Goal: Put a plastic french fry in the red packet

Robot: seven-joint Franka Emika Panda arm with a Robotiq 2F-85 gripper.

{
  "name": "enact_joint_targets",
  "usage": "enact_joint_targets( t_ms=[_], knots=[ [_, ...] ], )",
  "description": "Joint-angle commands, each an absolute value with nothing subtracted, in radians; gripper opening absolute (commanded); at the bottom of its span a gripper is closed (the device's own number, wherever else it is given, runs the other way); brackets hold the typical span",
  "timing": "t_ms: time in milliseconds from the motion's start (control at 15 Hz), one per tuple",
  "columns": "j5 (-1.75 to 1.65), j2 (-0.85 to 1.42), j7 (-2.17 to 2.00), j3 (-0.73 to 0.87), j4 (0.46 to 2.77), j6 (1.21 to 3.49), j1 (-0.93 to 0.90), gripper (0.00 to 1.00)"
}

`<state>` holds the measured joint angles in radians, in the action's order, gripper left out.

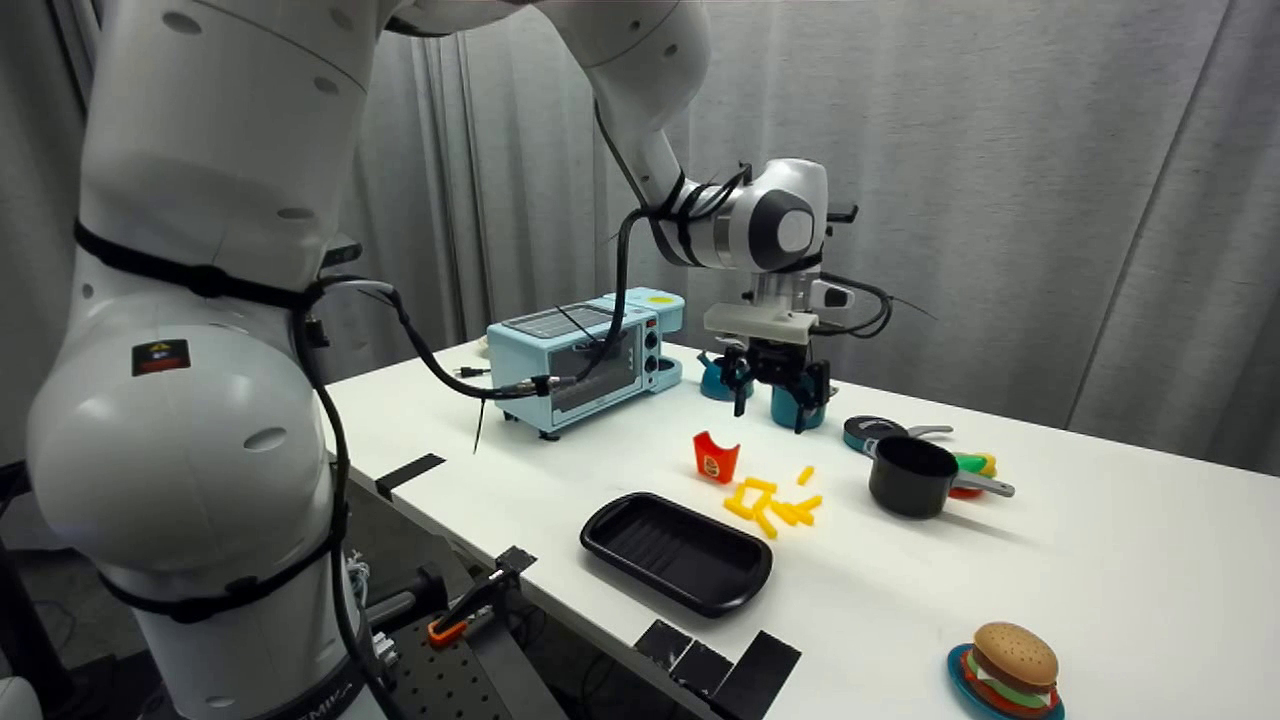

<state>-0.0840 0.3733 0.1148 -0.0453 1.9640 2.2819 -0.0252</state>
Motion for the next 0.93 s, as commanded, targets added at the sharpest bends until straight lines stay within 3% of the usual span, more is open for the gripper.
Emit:
enact_joint_targets(
  t_ms=[0,867],
  knots=[
    [-0.1,0.437,0.114,-0.047,1.945,2.309,-0.042,1.0],
    [-0.127,0.634,0.145,-0.058,1.884,2.399,-0.089,1.0]
  ],
)
